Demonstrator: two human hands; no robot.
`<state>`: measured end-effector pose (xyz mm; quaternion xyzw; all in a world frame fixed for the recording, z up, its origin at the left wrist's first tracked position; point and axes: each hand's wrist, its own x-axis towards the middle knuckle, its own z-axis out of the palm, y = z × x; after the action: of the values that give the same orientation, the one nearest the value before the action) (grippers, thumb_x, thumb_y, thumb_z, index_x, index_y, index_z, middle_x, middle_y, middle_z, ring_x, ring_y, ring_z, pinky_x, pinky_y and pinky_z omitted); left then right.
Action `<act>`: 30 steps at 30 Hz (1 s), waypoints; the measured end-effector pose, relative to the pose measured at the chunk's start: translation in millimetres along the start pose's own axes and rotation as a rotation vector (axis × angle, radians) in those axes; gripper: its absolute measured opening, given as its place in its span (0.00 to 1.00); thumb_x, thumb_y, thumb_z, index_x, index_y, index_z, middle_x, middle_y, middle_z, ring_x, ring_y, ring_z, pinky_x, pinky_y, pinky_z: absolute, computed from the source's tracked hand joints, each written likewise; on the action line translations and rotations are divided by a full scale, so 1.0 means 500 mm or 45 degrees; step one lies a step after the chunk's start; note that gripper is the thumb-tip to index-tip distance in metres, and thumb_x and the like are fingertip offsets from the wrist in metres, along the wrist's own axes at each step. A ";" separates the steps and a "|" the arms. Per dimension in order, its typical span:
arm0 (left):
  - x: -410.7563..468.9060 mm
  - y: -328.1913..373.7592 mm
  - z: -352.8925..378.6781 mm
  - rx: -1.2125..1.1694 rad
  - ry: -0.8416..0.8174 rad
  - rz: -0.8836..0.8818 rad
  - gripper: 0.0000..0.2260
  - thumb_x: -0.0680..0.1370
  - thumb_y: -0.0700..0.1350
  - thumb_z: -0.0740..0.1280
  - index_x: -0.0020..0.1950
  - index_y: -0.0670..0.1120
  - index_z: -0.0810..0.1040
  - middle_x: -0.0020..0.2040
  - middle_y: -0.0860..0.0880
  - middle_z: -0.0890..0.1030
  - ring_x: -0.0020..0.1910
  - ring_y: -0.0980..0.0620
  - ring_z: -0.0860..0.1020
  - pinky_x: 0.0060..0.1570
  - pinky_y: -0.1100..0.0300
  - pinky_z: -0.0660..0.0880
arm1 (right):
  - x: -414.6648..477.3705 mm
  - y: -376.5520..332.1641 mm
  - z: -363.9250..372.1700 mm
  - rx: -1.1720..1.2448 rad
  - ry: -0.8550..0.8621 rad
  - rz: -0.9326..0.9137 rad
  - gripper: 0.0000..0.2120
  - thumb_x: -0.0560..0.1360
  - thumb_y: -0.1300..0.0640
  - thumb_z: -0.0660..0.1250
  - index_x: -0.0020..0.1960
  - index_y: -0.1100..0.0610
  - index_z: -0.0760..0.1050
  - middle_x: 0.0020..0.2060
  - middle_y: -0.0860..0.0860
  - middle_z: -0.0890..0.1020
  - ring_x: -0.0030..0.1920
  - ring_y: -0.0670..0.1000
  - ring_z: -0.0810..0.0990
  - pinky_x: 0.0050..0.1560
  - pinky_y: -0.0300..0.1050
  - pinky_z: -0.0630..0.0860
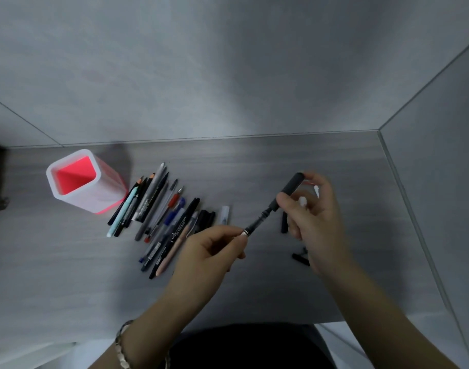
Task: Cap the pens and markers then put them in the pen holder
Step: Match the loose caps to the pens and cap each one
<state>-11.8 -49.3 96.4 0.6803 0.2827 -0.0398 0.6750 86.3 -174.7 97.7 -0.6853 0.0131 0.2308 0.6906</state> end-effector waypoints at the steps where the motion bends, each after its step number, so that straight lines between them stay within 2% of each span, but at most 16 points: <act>1: 0.000 0.001 0.001 0.023 -0.002 0.012 0.07 0.74 0.39 0.65 0.40 0.49 0.81 0.27 0.54 0.78 0.24 0.62 0.71 0.25 0.72 0.68 | -0.003 0.002 0.002 -0.010 -0.009 0.010 0.14 0.72 0.62 0.66 0.50 0.46 0.69 0.30 0.48 0.75 0.21 0.43 0.65 0.21 0.35 0.64; 4: -0.001 -0.002 0.000 0.096 0.018 0.056 0.10 0.74 0.40 0.66 0.38 0.54 0.80 0.27 0.56 0.80 0.27 0.63 0.74 0.29 0.71 0.71 | -0.011 0.006 0.007 0.027 -0.008 0.011 0.11 0.72 0.62 0.66 0.47 0.48 0.69 0.32 0.56 0.74 0.20 0.43 0.64 0.20 0.34 0.63; 6: -0.002 -0.007 -0.002 0.127 0.037 0.085 0.12 0.73 0.40 0.67 0.37 0.56 0.80 0.29 0.57 0.80 0.29 0.62 0.76 0.33 0.67 0.74 | -0.013 0.007 0.009 0.090 0.027 0.028 0.10 0.72 0.64 0.65 0.44 0.50 0.70 0.36 0.62 0.74 0.19 0.42 0.62 0.19 0.33 0.61; 9: -0.009 -0.010 0.000 0.194 0.081 0.159 0.13 0.73 0.40 0.68 0.36 0.59 0.79 0.30 0.58 0.80 0.28 0.61 0.75 0.34 0.61 0.74 | -0.022 0.017 0.020 0.110 -0.030 0.100 0.10 0.70 0.64 0.67 0.44 0.51 0.70 0.34 0.60 0.75 0.18 0.42 0.62 0.18 0.32 0.60; 12: -0.017 -0.007 -0.002 0.182 0.083 0.137 0.11 0.74 0.40 0.67 0.38 0.57 0.79 0.28 0.58 0.79 0.27 0.64 0.74 0.32 0.69 0.72 | -0.035 0.027 0.035 0.172 -0.057 0.121 0.12 0.64 0.59 0.68 0.45 0.49 0.72 0.33 0.54 0.80 0.18 0.41 0.63 0.18 0.32 0.61; 15: -0.022 -0.002 -0.008 0.025 0.021 -0.006 0.10 0.75 0.39 0.64 0.37 0.49 0.80 0.25 0.54 0.77 0.23 0.61 0.70 0.25 0.71 0.66 | -0.037 0.036 0.043 0.160 -0.063 0.139 0.12 0.65 0.58 0.67 0.47 0.48 0.73 0.35 0.56 0.81 0.19 0.41 0.65 0.19 0.31 0.62; 17: -0.020 -0.005 -0.014 -0.309 -0.067 -0.211 0.08 0.76 0.37 0.62 0.41 0.43 0.80 0.25 0.53 0.75 0.21 0.60 0.65 0.19 0.70 0.61 | -0.036 0.040 0.049 0.151 -0.070 0.144 0.12 0.68 0.60 0.66 0.48 0.48 0.73 0.36 0.58 0.81 0.18 0.40 0.65 0.19 0.31 0.62; 19: -0.016 -0.009 -0.020 -0.610 -0.167 -0.440 0.08 0.77 0.38 0.61 0.43 0.40 0.79 0.26 0.52 0.73 0.20 0.60 0.63 0.17 0.71 0.57 | -0.034 0.044 0.055 0.145 -0.099 0.135 0.12 0.68 0.61 0.66 0.48 0.49 0.73 0.31 0.54 0.83 0.18 0.41 0.63 0.18 0.31 0.61; 21: -0.010 -0.016 -0.030 -0.697 -0.230 -0.547 0.08 0.76 0.38 0.61 0.43 0.40 0.79 0.26 0.51 0.72 0.20 0.60 0.62 0.16 0.71 0.55 | -0.026 0.049 0.059 0.057 -0.148 0.150 0.11 0.71 0.62 0.66 0.49 0.50 0.72 0.26 0.50 0.82 0.18 0.41 0.62 0.18 0.32 0.60; 23: 0.001 -0.029 -0.048 -0.427 -0.174 -0.488 0.08 0.77 0.39 0.61 0.42 0.42 0.78 0.27 0.52 0.74 0.20 0.60 0.64 0.18 0.71 0.59 | -0.016 0.063 0.059 -0.141 -0.202 0.189 0.10 0.72 0.60 0.66 0.50 0.49 0.72 0.25 0.47 0.80 0.18 0.41 0.65 0.20 0.31 0.62; 25: 0.016 -0.053 -0.072 0.127 0.018 -0.279 0.07 0.77 0.40 0.61 0.44 0.44 0.78 0.31 0.52 0.76 0.25 0.60 0.70 0.26 0.67 0.67 | -0.005 0.084 0.055 -0.347 -0.242 0.223 0.10 0.72 0.58 0.67 0.52 0.48 0.71 0.34 0.49 0.82 0.21 0.38 0.71 0.22 0.28 0.65; 27: 0.030 -0.084 -0.096 0.571 0.268 -0.084 0.08 0.78 0.41 0.60 0.53 0.46 0.77 0.40 0.51 0.79 0.38 0.55 0.77 0.38 0.63 0.71 | 0.004 0.105 0.047 -0.420 -0.229 0.278 0.11 0.74 0.57 0.66 0.55 0.50 0.70 0.39 0.50 0.83 0.22 0.36 0.72 0.23 0.28 0.67; 29: 0.043 -0.118 -0.117 0.832 0.420 -0.020 0.13 0.77 0.39 0.59 0.61 0.43 0.74 0.53 0.46 0.78 0.53 0.47 0.77 0.49 0.60 0.70 | 0.010 0.118 0.037 -0.483 -0.196 0.309 0.11 0.75 0.57 0.64 0.56 0.52 0.70 0.38 0.50 0.82 0.24 0.39 0.73 0.24 0.29 0.68; 30: 0.050 -0.136 -0.123 0.924 0.438 0.001 0.15 0.77 0.37 0.59 0.63 0.41 0.73 0.57 0.43 0.77 0.56 0.45 0.75 0.52 0.58 0.70 | 0.014 0.123 0.031 -0.516 -0.182 0.318 0.10 0.75 0.58 0.64 0.56 0.53 0.71 0.37 0.50 0.81 0.25 0.42 0.73 0.24 0.29 0.68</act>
<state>-40.6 12.3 29.9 0.8714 0.3589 -0.0224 0.3337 67.0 -160.7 38.6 -0.7848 0.0024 0.3602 0.5043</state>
